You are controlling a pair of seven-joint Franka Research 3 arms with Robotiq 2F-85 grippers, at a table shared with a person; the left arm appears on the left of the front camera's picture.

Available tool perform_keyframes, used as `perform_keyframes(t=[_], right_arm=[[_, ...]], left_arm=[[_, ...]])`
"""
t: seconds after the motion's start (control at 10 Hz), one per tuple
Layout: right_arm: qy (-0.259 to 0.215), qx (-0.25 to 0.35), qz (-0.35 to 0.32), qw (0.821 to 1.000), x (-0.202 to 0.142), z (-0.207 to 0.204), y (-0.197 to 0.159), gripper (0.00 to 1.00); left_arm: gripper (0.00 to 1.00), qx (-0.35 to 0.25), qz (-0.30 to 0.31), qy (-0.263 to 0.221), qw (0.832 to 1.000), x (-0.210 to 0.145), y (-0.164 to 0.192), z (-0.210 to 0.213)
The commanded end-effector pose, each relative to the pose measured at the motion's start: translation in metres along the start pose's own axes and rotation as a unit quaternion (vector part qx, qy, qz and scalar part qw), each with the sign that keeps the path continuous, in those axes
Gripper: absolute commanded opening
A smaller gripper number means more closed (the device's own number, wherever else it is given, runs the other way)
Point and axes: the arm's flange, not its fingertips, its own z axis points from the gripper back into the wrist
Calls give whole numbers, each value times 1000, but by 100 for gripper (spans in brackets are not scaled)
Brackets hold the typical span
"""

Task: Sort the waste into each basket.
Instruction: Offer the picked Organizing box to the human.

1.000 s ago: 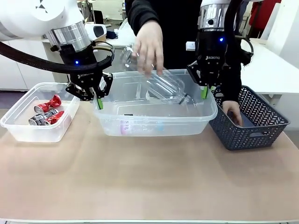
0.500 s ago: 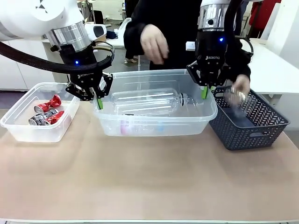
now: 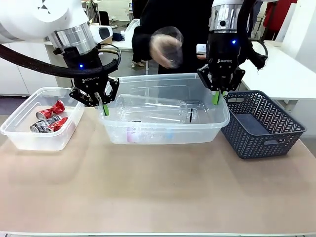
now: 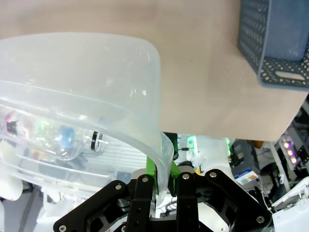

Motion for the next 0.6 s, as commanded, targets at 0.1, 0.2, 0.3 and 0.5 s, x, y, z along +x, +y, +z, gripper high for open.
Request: perform_keyframes(t=[0.1, 0.2, 0.3, 0.5], right_arm=[[0, 1, 14, 1000, -4, 3, 2, 6], [0, 1, 14, 1000, -4, 3, 2, 6], [0, 1, 14, 1000, -4, 3, 2, 6], [0, 1, 14, 1000, -4, 3, 2, 6]], left_arm=[[4, 5, 15, -11, 1000, 4, 2, 1], [4, 5, 15, -11, 1000, 4, 2, 1], [4, 5, 15, -11, 1000, 4, 2, 1], [4, 5, 15, -11, 1000, 4, 2, 1]])
